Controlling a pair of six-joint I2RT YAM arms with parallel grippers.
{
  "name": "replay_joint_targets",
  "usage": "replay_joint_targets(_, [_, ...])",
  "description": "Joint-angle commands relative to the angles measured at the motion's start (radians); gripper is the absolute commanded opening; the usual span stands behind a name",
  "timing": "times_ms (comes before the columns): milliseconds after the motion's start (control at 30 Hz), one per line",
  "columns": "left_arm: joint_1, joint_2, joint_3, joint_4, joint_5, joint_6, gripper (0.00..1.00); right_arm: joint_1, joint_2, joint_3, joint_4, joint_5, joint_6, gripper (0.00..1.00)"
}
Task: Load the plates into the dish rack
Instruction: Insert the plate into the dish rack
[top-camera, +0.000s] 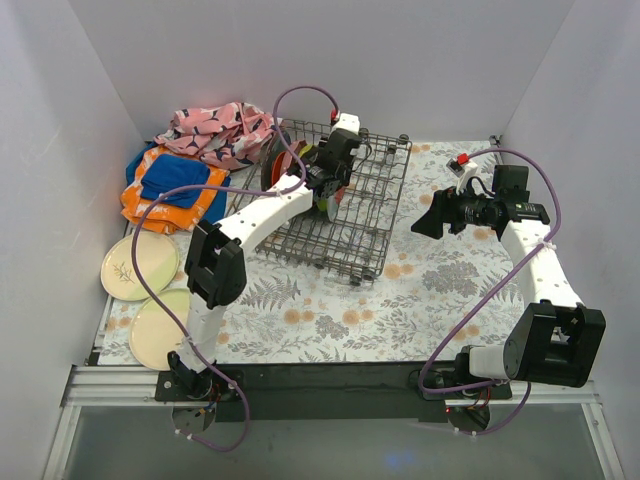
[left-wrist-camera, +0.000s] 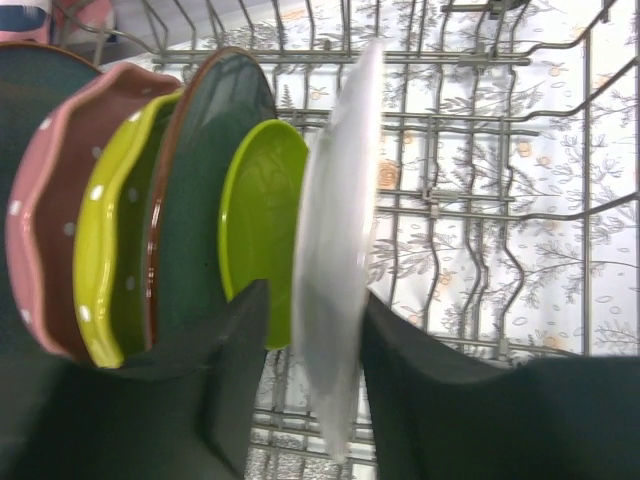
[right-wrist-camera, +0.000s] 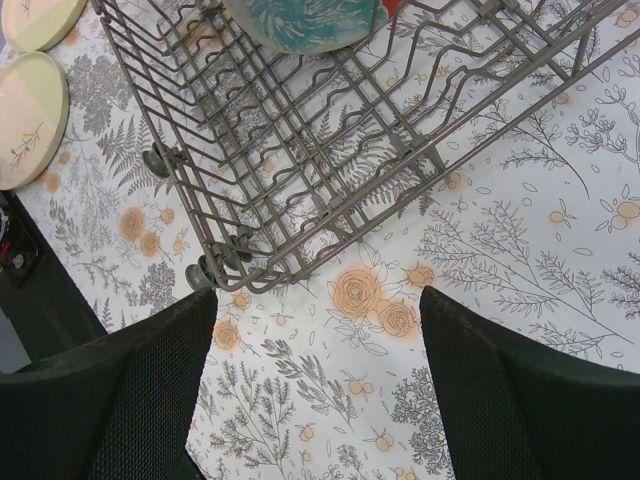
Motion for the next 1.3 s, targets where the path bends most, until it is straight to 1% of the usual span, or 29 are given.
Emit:
replay_joint_targets(0, [0.001,-0.091,-0.027,-0.017,0.008,-0.021,0.32,-0.007,-0.024,-0.001,0.009,-0.022,-0.016,0.87])
replay_joint_targets(67, [0.001,-0.091,-0.039,-0.022,0.008,-0.023,0.28,-0.007,-0.026,-0.002,0.009,-0.022,-0.016,0.87])
replay_joint_targets(100, [0.001,-0.088,-0.042,-0.023,0.008,-0.023,0.22,-0.007,-0.026,-0.002,0.007,-0.02,-0.017,0.87])
replay_joint_targets(167, [0.001,-0.09,-0.054,-0.029,0.008,-0.026,0.18,-0.007,-0.027,-0.004,0.007,-0.02,-0.017,0.87])
replay_joint_targets(200, [0.001,-0.091,-0.056,-0.031,0.007,-0.029,0.11,-0.007,-0.026,-0.005,0.007,-0.02,-0.017,0.87])
replay_joint_targets(300, [0.001,-0.1,-0.076,-0.037,0.002,-0.038,0.05,-0.007,-0.026,-0.005,0.009,-0.02,-0.019,0.87])
replay_joint_targets(333, [0.001,-0.105,-0.079,-0.037,0.001,-0.041,0.0,-0.007,-0.026,-0.005,0.007,-0.02,-0.019,0.87])
replay_joint_targets(600, [-0.001,-0.149,-0.105,-0.06,0.011,-0.108,0.0,-0.009,-0.023,-0.01,0.007,-0.02,-0.019,0.87])
replay_joint_targets(767, [-0.011,-0.159,-0.148,-0.043,0.039,-0.101,0.0,-0.007,-0.018,-0.011,0.007,-0.02,-0.019,0.87])
replay_joint_targets(867, [-0.022,-0.154,-0.148,-0.039,0.04,-0.087,0.04,-0.009,-0.018,-0.011,0.007,-0.019,-0.019,0.87])
replay_joint_targets(967, [-0.031,-0.143,-0.142,-0.037,0.036,-0.075,0.1,-0.009,-0.021,-0.013,0.007,-0.02,-0.019,0.87])
replay_joint_targets(1233, [-0.06,-0.097,-0.091,-0.052,0.017,-0.05,0.14,-0.009,-0.024,-0.019,0.009,-0.017,-0.02,0.87])
replay_joint_targets(1267, [-0.063,-0.094,-0.09,-0.055,0.013,-0.049,0.16,-0.009,-0.024,-0.02,0.007,-0.019,-0.022,0.87])
